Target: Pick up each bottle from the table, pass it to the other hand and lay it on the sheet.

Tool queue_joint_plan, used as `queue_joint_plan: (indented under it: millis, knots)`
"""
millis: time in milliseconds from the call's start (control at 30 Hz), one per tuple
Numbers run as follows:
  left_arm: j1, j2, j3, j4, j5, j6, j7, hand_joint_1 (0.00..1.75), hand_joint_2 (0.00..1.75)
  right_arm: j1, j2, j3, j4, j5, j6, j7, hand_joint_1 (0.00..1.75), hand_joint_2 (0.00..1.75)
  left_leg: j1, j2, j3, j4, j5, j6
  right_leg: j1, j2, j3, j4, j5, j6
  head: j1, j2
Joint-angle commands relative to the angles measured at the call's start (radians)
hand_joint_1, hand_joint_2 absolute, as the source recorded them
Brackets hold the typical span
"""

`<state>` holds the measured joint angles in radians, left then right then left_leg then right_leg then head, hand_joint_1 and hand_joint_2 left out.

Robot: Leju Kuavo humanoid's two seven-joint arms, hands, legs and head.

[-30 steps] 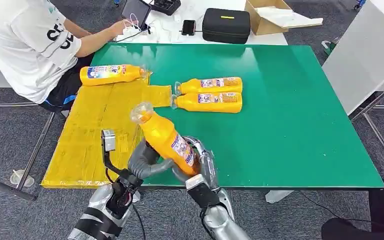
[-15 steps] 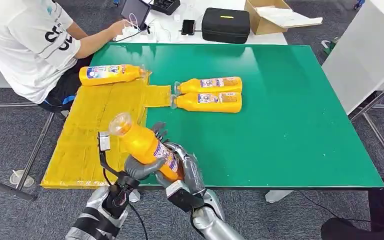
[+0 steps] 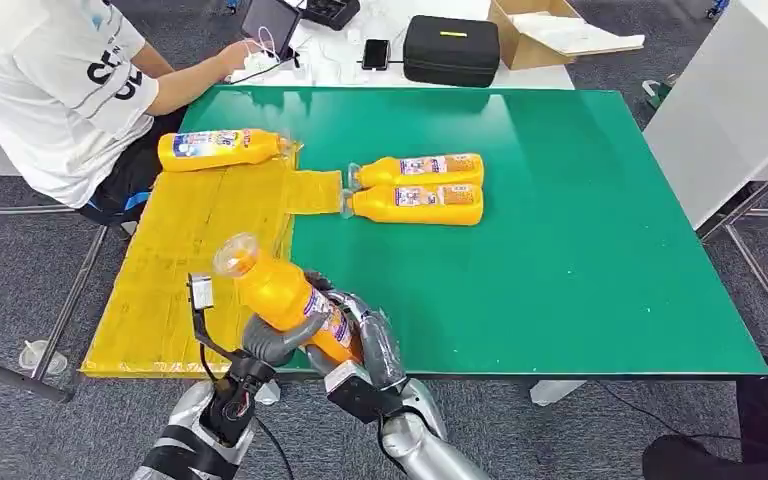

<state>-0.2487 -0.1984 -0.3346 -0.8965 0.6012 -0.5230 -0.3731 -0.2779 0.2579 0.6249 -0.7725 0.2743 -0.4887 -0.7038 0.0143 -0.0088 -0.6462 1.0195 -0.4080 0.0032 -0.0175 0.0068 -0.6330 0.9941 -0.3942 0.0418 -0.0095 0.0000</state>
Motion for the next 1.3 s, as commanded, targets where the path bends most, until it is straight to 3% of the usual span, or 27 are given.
queue_joint_plan:
  millis: [33, 100, 133, 400, 433, 600, 733, 933, 1000, 1200, 1300]
  knots:
    - [-0.04, -0.025, -0.037, -0.033, -0.019, 0.023, 0.003, 1.75, 1.75, -0.006, 0.01, 0.015, 0.106, 0.027, 0.011, 0.006, 1.69, 1.75, 0.001, -0.003, 0.003, 0.0, -0.001, 0.001, 0.001, -0.004, 0.005, -0.001, -0.002, -0.002, 0.0, 0.0]
    - [-0.041, -0.027, -0.032, -0.037, -0.024, 0.034, 0.001, 1.75, 1.75, -0.007, 0.012, 0.007, 0.105, 0.037, 0.003, 0.006, 1.4, 1.75, 0.0, -0.002, 0.001, 0.0, 0.0, 0.0, 0.001, -0.003, 0.002, 0.0, -0.001, -0.001, 0.0, 0.0]
    - [-0.041, -0.027, -0.031, -0.039, -0.027, 0.037, -0.001, 1.75, 1.75, -0.007, 0.013, 0.003, 0.103, 0.041, -0.001, 0.006, 0.0, 1.75, 0.001, -0.003, 0.007, 0.0, -0.003, 0.001, 0.002, -0.005, 0.009, -0.001, -0.003, -0.002, 0.0, 0.0]
    - [-0.042, -0.022, -0.01, -0.094, -0.128, 0.137, -0.07, 1.75, 1.75, 0.009, 0.015, -0.048, 0.023, 0.022, 0.017, 0.006, 0.0, 1.75, 0.0, -0.001, 0.002, 0.0, -0.001, 0.0, 0.0, -0.001, 0.002, 0.0, -0.001, -0.001, 0.0, 0.0]
    - [-0.042, -0.023, 0.0, -0.109, -0.154, 0.16, -0.082, 1.75, 1.75, 0.014, 0.012, -0.06, -0.001, 0.022, 0.027, 0.006, 0.0, 0.0, 0.0, -0.001, 0.003, 0.0, -0.001, 0.001, 0.001, -0.002, 0.004, 0.0, -0.001, -0.002, 0.0, 0.0]
    - [-0.055, -0.035, 0.077, -0.181, -0.336, 0.362, -0.167, 1.75, 1.75, 0.07, -0.006, -0.119, -0.213, 0.0, 0.078, 0.006, 0.0, 0.0, 0.0, -0.002, 0.0, 0.001, 0.0, 0.0, 0.001, -0.003, 0.001, 0.001, -0.001, -0.001, 0.0, 0.0]
    - [-0.098, -0.024, 0.125, -0.209, -0.631, 0.67, -0.293, 1.75, 1.75, 0.131, -0.026, -0.126, -0.426, -0.029, 0.099, 0.006, 0.0, 0.0, 0.001, -0.001, 0.001, 0.001, -0.001, 0.001, 0.001, -0.003, 0.003, 0.001, -0.002, -0.002, 0.0, 0.0]
    - [-0.103, -0.028, 0.154, -0.212, -0.646, 0.656, -0.286, 1.75, 1.75, 0.135, -0.021, -0.132, -0.428, -0.022, 0.103, 0.006, 0.0, 0.0, 0.0, -0.001, 0.001, 0.0, 0.0, 0.0, 0.001, -0.001, 0.002, 0.0, 0.0, -0.001, 0.0, 0.0]
    - [-0.126, -0.017, 0.162, -0.184, -0.775, 0.794, -0.323, 1.75, 1.75, 0.151, -0.04, -0.107, -0.528, -0.078, 0.064, 0.006, 0.0, 0.0, 0.0, -0.001, 0.001, 0.0, 0.0, 0.001, 0.001, -0.002, 0.003, 0.0, -0.001, -0.001, 0.0, 0.0]
    - [-0.304, 0.061, 0.197, 0.122, -1.124, 1.086, -0.318, 1.75, 1.75, 0.168, -0.056, -0.099, -0.649, -0.134, 0.076, 0.006, 0.0, 0.0, 0.001, -0.002, 0.004, 0.0, -0.001, 0.0, 0.001, -0.003, 0.006, 0.0, -0.001, -0.002, 0.0, 0.0]
    - [-0.417, 0.126, 0.101, 0.378, -1.402, 1.116, -0.207, 1.75, 1.75, 0.152, -0.055, -0.09, -0.63, -0.142, 0.11, 0.006, 0.0, 0.0, 0.001, -0.002, 0.005, -0.001, 0.0, 0.0, 0.001, -0.003, 0.006, -0.001, -0.001, -0.003, 0.0, 0.0]
